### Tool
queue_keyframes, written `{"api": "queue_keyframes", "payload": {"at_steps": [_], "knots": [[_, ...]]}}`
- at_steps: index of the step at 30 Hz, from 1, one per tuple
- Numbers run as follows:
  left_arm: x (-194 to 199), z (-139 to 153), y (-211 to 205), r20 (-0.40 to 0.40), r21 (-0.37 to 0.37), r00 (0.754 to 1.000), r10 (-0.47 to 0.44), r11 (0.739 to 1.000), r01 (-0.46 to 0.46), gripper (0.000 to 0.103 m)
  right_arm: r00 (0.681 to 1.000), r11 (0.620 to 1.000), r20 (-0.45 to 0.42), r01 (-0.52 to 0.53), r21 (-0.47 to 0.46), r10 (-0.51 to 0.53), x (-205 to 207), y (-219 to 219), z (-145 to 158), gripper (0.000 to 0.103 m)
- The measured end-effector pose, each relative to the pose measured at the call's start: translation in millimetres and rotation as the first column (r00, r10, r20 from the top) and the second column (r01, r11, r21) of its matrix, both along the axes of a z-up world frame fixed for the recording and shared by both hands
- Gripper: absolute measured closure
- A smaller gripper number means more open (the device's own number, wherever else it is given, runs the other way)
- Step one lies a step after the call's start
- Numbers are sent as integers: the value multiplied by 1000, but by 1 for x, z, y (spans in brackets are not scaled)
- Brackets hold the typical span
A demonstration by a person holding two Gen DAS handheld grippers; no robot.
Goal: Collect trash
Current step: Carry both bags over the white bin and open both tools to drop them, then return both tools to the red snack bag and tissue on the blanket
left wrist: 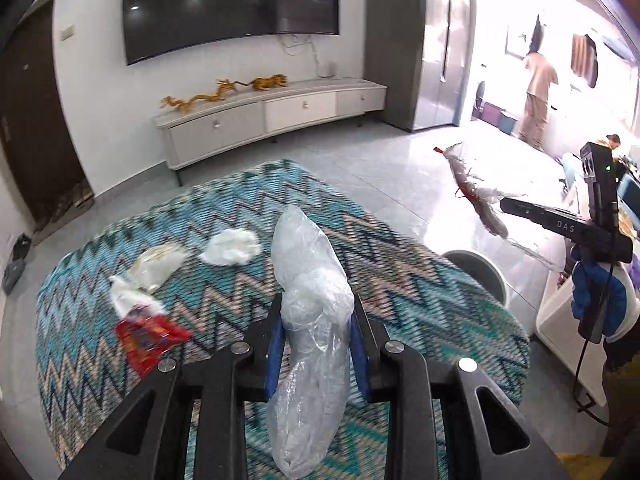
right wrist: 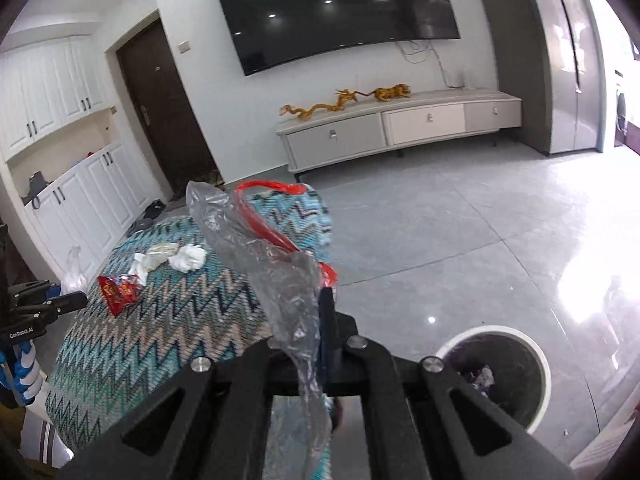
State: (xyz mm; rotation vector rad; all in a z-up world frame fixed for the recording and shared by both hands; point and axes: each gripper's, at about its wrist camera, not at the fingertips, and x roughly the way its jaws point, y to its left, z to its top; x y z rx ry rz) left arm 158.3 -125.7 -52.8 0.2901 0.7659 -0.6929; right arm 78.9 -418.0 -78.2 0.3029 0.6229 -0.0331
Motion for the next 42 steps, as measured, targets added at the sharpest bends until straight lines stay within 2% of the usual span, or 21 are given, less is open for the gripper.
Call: {"api": "queue_keyframes", "payload": {"at_steps": [4,10,17,21,23,24,26,31,33,34,35,42], "knots": [[-10,-7,-81,-47,9,988,-148,989,148,75,991,992,-55,122,20,-120,-32,-50,-30,101],[-15,-36,-192,-181,-18,939,-293,956,294,75,953,958,-180,266,102,-245,-56,-114,-93,101],[-5,-85,-289,-331,-43,879,-343,936,349,75,913,926,-287,344,156,-291,-47,-158,-155,101],[-1,-105,-320,-363,-57,869,-337,939,340,73,895,915,-323,370,158,-307,-42,-174,-178,101],[0,-111,-330,-384,-68,861,-334,940,335,64,889,914,-337,375,152,-309,-38,-178,-185,99],[1,-114,-333,-385,-71,860,-334,940,334,60,887,916,-344,374,147,-307,-35,-178,-188,98],[2,-117,-338,-376,-76,865,-334,941,330,33,882,920,-365,367,140,-297,-34,-182,-196,97],[-1,-114,-338,-367,-87,872,-324,945,314,32,862,923,-408,371,105,-300,-29,-187,-209,96],[-3,-109,-332,-333,-78,886,-322,946,314,32,856,921,-415,378,94,-309,-31,-188,-210,83],[-6,-105,-328,-311,-72,896,-317,948,310,32,856,920,-413,381,95,-312,-32,-187,-209,63],[-8,-101,-324,-290,-70,905,-312,950,305,32,857,920,-409,381,94,-313,-34,-185,-207,49],[-19,-59,-278,-126,-83,960,-250,967,241,32,868,926,-375,373,59,-326,-42,-172,-180,49]]}}
